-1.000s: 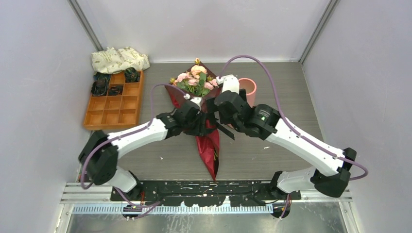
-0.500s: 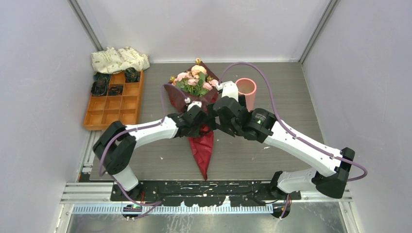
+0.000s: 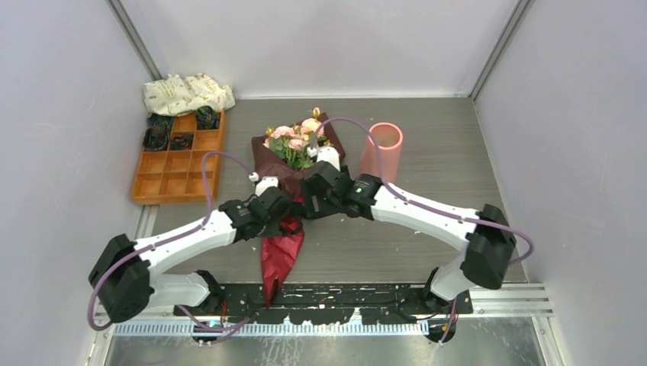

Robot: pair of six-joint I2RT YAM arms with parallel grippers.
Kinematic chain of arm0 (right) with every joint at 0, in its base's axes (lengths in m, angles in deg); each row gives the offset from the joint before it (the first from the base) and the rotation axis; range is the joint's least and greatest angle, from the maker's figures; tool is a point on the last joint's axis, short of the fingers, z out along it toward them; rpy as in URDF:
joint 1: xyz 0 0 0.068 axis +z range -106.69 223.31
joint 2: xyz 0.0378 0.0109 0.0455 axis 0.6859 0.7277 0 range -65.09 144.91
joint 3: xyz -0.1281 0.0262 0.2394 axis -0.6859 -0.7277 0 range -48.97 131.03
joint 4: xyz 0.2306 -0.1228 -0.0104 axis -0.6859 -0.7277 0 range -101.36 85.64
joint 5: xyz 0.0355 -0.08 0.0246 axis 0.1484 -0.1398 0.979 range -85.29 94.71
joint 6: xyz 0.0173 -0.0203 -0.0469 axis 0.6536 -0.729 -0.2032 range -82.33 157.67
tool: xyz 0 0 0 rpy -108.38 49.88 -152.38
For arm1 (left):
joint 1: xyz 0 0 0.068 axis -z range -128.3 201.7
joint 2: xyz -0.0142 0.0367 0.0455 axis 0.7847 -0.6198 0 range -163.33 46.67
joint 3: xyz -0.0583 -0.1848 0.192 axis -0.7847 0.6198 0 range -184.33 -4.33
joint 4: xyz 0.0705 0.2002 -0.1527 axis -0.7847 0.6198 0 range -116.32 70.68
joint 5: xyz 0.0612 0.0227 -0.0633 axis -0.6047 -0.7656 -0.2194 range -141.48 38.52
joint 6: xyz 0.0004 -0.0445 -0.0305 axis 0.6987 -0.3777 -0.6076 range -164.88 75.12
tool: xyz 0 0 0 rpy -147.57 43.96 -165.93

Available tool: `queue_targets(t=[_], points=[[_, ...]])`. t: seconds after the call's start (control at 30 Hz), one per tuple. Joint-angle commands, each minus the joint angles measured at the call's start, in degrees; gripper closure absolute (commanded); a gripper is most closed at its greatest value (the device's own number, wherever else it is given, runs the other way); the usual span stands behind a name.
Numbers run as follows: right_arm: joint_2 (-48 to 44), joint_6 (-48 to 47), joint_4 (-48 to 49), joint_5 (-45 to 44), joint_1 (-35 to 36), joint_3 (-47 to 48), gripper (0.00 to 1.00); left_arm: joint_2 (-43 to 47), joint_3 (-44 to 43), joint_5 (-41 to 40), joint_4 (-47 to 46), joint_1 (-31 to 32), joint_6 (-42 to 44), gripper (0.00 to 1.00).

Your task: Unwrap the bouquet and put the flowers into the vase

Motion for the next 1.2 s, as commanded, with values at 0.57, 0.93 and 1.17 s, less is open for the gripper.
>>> queue_targets(t=[0.57,0.93,1.17], points=[[15.7,3.7,27.7,5.9,-1.5,-1.4,0.15,18.1,-10.0,-1.6,12.4,0.1,-1.7,0.59],[10.4,7.5,36.6,6.6,-3.5,-11.4,0.18,18.2,-9.6,-1.0,11.1,0.1,-1.4,0.6],[9.2,8.4,40.8,7.4,-4.1,-15.6,0.19,15.9,-9.6,0.3,9.0,0.1,-1.2,0.6]])
